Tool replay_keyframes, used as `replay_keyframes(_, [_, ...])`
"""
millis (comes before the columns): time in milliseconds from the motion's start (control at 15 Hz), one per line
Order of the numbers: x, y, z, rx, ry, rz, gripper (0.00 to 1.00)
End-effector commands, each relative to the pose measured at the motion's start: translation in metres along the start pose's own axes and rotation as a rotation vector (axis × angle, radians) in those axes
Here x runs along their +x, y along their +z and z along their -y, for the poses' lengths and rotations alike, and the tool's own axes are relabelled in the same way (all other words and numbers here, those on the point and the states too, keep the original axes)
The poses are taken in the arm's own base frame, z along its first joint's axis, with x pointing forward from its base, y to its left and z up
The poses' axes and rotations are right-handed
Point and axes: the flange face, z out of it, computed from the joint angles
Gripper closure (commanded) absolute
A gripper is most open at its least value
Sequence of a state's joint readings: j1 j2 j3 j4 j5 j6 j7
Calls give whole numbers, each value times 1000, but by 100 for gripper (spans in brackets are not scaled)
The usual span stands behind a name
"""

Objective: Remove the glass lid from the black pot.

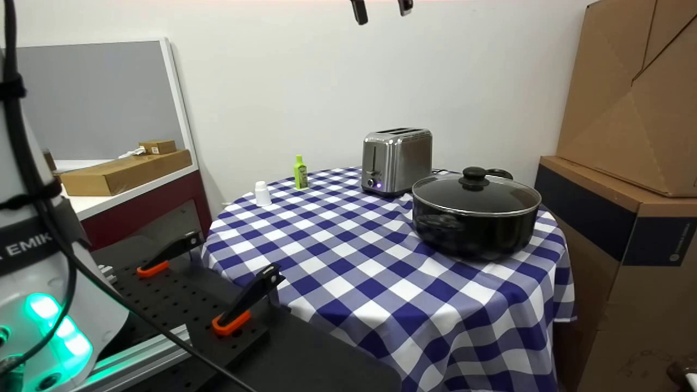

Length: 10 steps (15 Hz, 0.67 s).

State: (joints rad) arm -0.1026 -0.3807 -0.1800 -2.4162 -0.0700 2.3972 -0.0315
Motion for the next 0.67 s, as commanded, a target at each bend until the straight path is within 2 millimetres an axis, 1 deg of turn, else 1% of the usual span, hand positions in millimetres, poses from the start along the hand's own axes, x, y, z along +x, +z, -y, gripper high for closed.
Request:
replay_keyframes(0, [54, 48, -37, 27, 15, 21, 0])
replay_keyframes(200, [85, 83, -55, 36, 19, 66, 0])
replay_keyframes(333, [101, 102, -66, 30, 27, 91, 0])
replay_keyframes(467, [111, 121, -76, 17, 39, 126, 0])
replay_keyframes(600, [112, 144, -87, 2, 46, 179, 0])
